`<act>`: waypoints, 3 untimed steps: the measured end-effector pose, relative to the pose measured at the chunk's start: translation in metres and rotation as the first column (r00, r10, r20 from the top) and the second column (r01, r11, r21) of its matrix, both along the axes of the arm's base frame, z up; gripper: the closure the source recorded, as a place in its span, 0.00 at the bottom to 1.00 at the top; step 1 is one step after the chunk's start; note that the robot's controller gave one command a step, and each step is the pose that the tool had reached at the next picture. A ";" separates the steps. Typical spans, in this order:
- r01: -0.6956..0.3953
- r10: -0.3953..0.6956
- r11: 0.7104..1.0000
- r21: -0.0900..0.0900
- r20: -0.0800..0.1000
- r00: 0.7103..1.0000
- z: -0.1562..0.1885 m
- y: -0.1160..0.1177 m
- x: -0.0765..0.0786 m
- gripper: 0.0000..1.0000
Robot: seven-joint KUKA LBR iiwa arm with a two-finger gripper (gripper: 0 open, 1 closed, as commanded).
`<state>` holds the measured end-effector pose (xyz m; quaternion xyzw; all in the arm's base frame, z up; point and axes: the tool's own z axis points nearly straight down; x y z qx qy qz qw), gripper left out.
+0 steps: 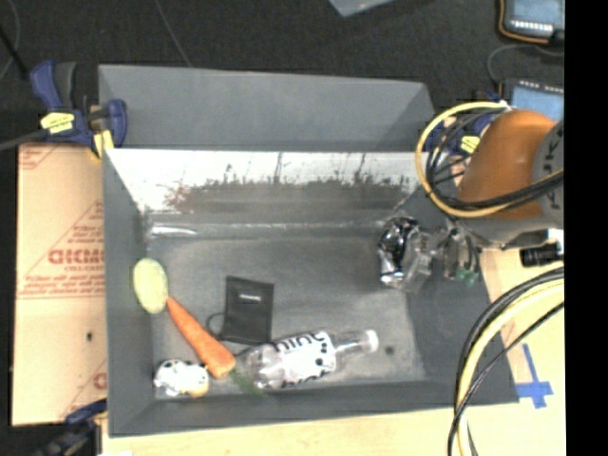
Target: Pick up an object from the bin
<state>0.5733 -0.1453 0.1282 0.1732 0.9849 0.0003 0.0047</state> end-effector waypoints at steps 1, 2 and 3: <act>0.002 -0.002 1.000 -0.001 0.004 1.000 0.018 -0.001 -0.005 1.00; 0.014 -0.014 1.000 0.001 0.001 1.000 0.036 -0.002 -0.002 1.00; -0.006 0.006 1.000 0.000 0.001 1.000 0.092 -0.006 -0.003 1.00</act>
Offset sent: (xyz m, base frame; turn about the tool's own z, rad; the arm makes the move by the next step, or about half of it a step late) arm 0.0012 -0.0011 0.0524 0.0262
